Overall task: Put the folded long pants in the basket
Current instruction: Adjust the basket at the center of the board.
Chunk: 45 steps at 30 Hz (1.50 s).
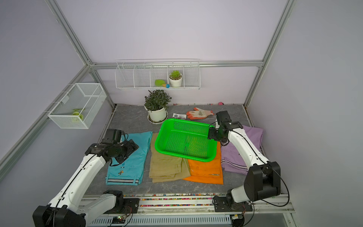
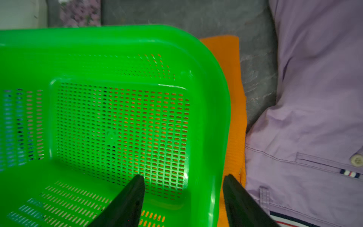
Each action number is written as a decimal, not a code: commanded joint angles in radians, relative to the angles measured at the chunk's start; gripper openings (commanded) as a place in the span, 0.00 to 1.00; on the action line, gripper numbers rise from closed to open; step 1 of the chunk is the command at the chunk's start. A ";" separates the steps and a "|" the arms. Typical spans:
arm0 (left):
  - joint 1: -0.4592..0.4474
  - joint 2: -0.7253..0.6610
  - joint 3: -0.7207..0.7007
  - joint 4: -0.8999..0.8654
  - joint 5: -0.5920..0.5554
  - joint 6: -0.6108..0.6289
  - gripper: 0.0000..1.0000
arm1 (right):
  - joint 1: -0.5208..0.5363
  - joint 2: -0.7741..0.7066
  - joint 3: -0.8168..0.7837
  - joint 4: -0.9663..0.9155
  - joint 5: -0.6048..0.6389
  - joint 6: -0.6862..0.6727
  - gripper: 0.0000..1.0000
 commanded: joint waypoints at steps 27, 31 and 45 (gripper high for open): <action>0.006 -0.275 -0.268 0.013 -0.148 -0.281 0.72 | 0.662 1.110 1.272 0.037 -0.101 -0.240 0.68; 0.006 -0.258 -0.258 -0.009 -0.169 -0.281 0.72 | 0.661 1.192 1.344 0.097 -0.077 -0.236 0.71; 0.006 -0.245 -0.289 0.052 -0.150 -0.231 0.72 | 0.559 1.201 1.284 -0.044 0.074 -0.102 0.71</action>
